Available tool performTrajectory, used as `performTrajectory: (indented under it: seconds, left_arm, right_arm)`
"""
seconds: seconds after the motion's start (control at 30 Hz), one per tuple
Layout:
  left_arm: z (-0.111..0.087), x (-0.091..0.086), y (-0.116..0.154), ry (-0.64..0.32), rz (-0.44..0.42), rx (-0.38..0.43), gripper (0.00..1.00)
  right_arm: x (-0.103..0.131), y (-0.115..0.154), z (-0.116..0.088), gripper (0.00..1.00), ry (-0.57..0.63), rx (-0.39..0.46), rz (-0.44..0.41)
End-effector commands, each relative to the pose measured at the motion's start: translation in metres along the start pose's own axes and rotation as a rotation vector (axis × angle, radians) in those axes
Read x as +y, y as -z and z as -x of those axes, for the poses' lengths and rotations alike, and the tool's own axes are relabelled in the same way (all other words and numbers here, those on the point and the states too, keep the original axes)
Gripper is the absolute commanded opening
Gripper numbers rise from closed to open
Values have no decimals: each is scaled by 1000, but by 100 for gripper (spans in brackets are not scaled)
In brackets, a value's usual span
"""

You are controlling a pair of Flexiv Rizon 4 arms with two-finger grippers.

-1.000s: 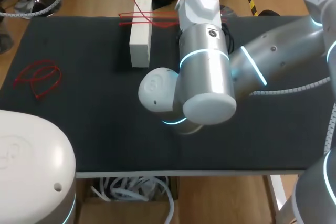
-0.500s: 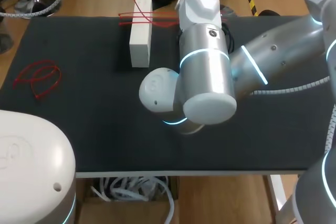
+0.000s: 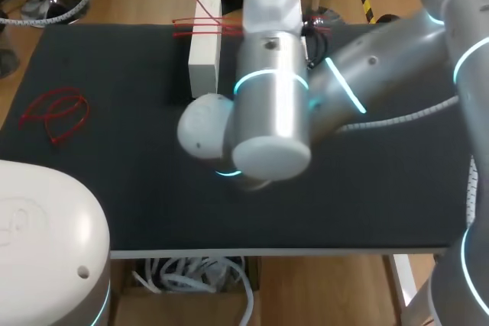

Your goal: Grab the tape and strap the tape.

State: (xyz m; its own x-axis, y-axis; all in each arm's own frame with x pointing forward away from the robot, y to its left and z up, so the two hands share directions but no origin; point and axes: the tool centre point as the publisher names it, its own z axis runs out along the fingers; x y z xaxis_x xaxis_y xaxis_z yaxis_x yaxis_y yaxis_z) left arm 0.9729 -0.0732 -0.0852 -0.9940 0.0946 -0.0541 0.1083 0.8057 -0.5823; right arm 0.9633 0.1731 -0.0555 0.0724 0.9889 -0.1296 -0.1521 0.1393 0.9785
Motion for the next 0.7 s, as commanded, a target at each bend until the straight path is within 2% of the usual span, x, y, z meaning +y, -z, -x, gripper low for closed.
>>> performTrajectory:
  seconds: [0.03,0.17,0.47,0.7]
  left_arm:
    - [1,0,1,1,3,4,0]
    - [1,0,1,1,3,4,0]
    - [1,0,1,1,3,4,0]
    - [1,0,1,1,3,4,0]
  right_arm:
    - [9,-1,-22,0,316,-135,84]
    - [15,-2,-28,0,471,-146,134]
    - [25,-6,-27,0,783,-200,210]
    - [28,-3,-36,0,982,-239,266]
